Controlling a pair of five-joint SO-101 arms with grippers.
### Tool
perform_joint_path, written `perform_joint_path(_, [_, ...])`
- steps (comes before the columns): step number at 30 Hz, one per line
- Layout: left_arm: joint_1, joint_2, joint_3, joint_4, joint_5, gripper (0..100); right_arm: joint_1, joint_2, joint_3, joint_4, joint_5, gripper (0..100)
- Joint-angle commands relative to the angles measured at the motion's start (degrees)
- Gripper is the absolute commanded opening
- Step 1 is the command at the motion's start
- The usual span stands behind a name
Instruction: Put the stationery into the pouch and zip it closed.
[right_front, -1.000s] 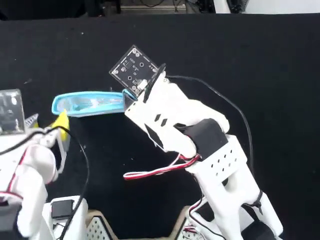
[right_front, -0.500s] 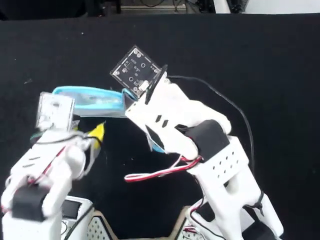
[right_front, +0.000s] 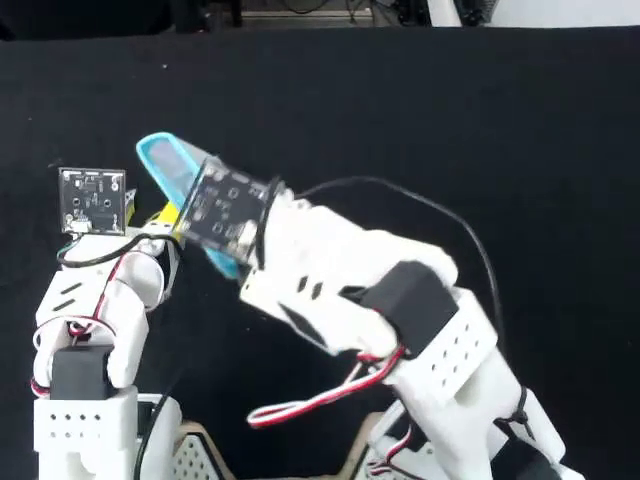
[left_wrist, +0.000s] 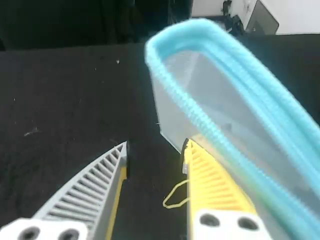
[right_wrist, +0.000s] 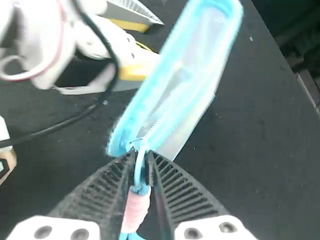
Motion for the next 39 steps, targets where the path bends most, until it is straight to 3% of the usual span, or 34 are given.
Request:
perform_joint_path(1, [-0.5, -0.3, -1.3, -2.1, 0.7, 18, -1.2, -0.4, -3.8, -1.7, 1.2, 1.0])
perform_joint_path(7, [0.0, -0.3, -3.0, -2.0, 6.8, 18, -1.1, -0.4, -3.9, -7.3, 0.9, 1.0])
perform_joint_path(16, [3.6, 3.6, -2.2, -9.2, 7.5, 18, 1.2, -0.4, -3.6, -13.6, 0.8, 1.0])
perform_joint_path(24, [3.9, 1.0, -6.7, 9.3, 7.0, 19, 6.9, 0.0, -3.4, -13.6, 0.7, 1.0])
perform_joint_path(30, [4.9, -4.3, -8.7, 20.9, 7.0, 19, 6.9, -0.4, -0.7, -14.0, 0.7, 1.0])
perform_joint_path(35, [12.2, -10.2, -6.0, 26.1, 7.0, 29, 6.9, -0.4, 3.0, -15.5, 1.1, 1.1])
perform_joint_path(39, [18.7, -18.2, -3.7, 27.7, 6.9, 30, 7.0, -0.5, 5.2, -16.5, 1.1, 1.1])
